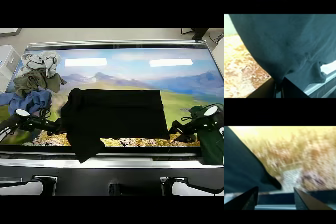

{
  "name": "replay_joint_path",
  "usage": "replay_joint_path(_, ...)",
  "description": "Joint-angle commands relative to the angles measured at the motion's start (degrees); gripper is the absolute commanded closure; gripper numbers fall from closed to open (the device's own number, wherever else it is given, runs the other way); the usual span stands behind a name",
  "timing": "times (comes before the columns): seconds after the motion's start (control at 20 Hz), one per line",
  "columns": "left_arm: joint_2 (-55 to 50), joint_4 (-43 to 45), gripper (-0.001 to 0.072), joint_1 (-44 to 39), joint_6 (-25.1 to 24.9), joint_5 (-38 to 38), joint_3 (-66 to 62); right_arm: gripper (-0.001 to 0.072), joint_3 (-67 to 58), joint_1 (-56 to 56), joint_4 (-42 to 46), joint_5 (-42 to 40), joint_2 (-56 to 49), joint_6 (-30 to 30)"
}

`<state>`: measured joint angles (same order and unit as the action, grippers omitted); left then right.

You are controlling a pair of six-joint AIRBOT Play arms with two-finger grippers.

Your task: Fold the clothes and pants, and hang the long-sleeved shirts on hangers.

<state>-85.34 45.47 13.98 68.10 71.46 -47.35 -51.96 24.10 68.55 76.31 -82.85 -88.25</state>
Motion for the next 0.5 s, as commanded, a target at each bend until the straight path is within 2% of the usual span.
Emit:
replay_joint_path(0.0,1.53,-0.09,0.0676,-0.04,0.02,0.24,0.00,0.0219,1.33,-0.13,-8.00,-4.28,-2.10,3.10)
replay_joint_path(0.1,1.79,-0.09,0.0676,-0.07,0.02,0.72,0.00,0.0221,1.33,-0.13,-9.44,-4.46,-3.08,3.21)
replay_joint_path(0.15,1.81,-0.09,0.0676,-0.07,0.02,0.98,-0.02,0.0281,1.36,-0.13,-9.86,-4.00,-3.43,3.21)
replay_joint_path(0.2,1.84,-0.09,0.0676,-0.07,0.04,1.05,-0.02,0.0376,1.33,-0.13,-10.56,-2.80,-3.61,3.30)
replay_joint_path(0.3,1.84,-0.09,0.0676,-0.07,0.92,1.14,-0.68,0.0645,1.31,-0.13,-12.55,0.61,-3.41,5.73)
replay_joint_path(0.35,1.86,-0.11,0.0676,-0.09,0.92,1.97,-1.84,0.0675,0.74,-0.13,-12.94,2.45,-2.86,7.15)
replay_joint_path(0.45,2.99,-0.13,0.0679,-0.09,0.94,4.39,-6.75,0.0675,-3.41,-0.13,-12.87,4.22,0.04,8.17)
